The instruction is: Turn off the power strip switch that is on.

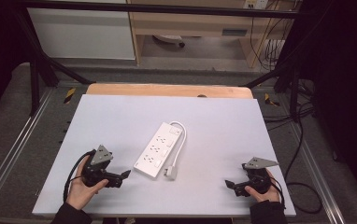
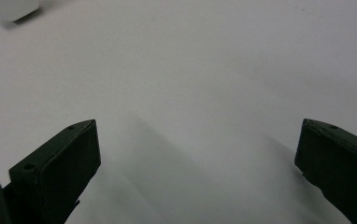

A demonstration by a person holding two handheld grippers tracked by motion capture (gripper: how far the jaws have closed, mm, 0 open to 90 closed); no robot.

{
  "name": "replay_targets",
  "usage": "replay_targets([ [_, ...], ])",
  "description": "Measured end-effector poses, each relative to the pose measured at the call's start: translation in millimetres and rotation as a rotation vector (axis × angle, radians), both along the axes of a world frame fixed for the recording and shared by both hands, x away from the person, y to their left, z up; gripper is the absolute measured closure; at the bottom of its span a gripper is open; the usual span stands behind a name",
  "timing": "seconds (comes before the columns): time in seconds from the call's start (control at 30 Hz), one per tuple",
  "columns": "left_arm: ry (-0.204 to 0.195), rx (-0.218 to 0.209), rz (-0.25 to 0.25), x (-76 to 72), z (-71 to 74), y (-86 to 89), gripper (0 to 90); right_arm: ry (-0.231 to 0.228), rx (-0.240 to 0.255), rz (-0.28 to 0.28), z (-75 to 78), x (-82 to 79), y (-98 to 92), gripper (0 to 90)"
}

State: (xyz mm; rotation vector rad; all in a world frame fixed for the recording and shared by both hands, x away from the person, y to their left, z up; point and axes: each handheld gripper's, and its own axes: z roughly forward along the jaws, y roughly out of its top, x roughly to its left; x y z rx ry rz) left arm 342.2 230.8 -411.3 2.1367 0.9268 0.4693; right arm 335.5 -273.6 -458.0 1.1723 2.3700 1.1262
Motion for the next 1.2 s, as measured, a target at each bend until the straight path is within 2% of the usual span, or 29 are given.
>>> replay_targets([
  [1.2,-0.011,0.014,-0.033,9.2,7.3,-27.1,3.9,-0.002,0.001,0.003,0.1,-0.2,0.2,0.8],
])
